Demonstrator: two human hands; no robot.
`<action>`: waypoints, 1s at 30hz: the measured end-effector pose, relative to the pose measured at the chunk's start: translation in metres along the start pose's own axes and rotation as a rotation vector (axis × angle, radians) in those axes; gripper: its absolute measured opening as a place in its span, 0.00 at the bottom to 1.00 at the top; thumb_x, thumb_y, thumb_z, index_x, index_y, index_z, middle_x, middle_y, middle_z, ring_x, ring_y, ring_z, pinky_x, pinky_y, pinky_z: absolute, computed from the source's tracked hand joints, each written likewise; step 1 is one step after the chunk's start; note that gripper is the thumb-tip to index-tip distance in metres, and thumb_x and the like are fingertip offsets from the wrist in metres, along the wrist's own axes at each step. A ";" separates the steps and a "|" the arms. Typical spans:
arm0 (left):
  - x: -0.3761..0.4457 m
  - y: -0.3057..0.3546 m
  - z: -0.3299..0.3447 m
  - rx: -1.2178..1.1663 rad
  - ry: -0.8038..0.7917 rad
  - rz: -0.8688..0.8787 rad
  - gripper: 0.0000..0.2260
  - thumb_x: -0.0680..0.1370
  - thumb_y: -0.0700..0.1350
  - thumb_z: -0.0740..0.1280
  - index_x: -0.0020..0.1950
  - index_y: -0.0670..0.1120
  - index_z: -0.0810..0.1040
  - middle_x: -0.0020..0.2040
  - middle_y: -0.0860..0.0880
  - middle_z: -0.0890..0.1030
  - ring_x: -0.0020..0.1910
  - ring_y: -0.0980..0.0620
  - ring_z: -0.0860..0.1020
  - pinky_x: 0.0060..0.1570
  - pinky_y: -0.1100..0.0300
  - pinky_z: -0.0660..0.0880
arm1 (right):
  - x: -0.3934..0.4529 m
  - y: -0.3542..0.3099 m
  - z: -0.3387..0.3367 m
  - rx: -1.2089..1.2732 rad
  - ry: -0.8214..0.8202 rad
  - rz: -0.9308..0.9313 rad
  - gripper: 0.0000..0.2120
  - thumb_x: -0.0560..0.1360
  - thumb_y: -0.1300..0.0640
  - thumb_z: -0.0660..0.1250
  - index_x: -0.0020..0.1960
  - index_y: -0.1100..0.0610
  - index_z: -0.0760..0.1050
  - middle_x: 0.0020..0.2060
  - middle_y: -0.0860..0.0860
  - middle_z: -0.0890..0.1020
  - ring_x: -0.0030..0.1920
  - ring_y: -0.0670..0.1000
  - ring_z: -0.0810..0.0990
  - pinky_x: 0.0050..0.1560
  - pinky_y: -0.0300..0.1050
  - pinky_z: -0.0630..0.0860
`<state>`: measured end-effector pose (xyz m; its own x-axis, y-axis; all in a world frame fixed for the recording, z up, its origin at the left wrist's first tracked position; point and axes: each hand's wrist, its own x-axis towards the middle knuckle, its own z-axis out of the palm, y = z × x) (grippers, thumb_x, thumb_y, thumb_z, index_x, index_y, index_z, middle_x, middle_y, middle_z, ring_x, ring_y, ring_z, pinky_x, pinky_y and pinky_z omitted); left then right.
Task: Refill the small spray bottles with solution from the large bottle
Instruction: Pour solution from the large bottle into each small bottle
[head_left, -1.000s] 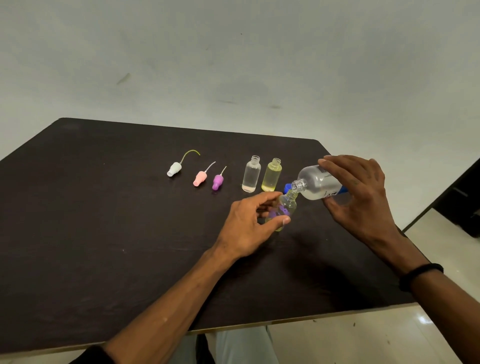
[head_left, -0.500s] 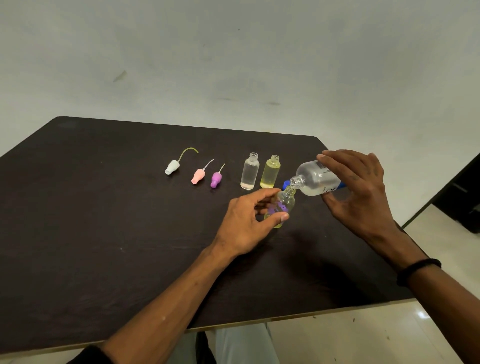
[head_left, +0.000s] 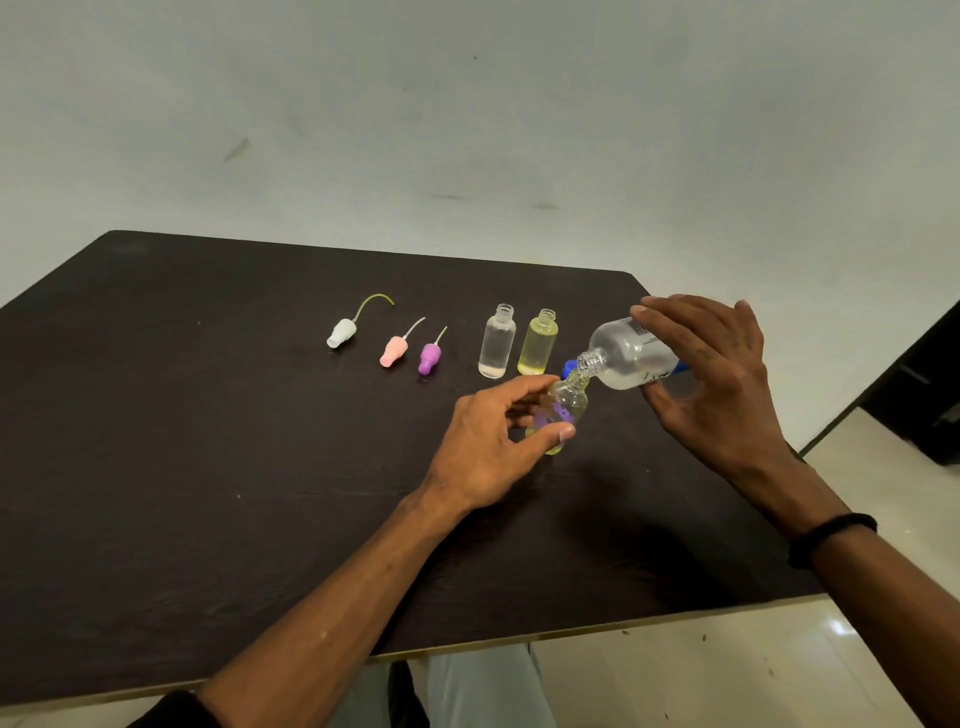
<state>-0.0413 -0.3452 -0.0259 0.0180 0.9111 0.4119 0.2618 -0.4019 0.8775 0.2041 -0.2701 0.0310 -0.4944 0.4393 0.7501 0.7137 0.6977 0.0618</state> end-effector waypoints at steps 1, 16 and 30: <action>0.000 0.000 0.000 0.001 0.001 0.001 0.25 0.76 0.44 0.78 0.72 0.47 0.78 0.57 0.57 0.84 0.57 0.63 0.82 0.58 0.69 0.77 | 0.000 0.000 0.000 0.001 0.000 0.000 0.34 0.68 0.65 0.82 0.72 0.57 0.77 0.70 0.57 0.79 0.73 0.62 0.75 0.74 0.76 0.60; -0.001 0.000 0.000 -0.020 0.012 0.002 0.23 0.76 0.43 0.78 0.70 0.47 0.79 0.56 0.57 0.85 0.56 0.63 0.83 0.58 0.70 0.77 | 0.003 0.000 0.000 0.000 -0.004 -0.012 0.34 0.69 0.65 0.82 0.73 0.56 0.77 0.71 0.55 0.79 0.73 0.60 0.74 0.75 0.76 0.60; 0.000 0.000 -0.001 0.005 0.003 0.014 0.24 0.76 0.44 0.78 0.71 0.48 0.78 0.57 0.58 0.84 0.57 0.64 0.82 0.58 0.70 0.77 | 0.003 -0.001 0.001 0.001 0.000 -0.007 0.35 0.68 0.66 0.82 0.73 0.57 0.76 0.71 0.55 0.79 0.74 0.60 0.74 0.74 0.76 0.60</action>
<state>-0.0421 -0.3448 -0.0260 0.0192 0.9052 0.4246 0.2668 -0.4139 0.8703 0.2015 -0.2689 0.0330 -0.4993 0.4345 0.7496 0.7100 0.7011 0.0666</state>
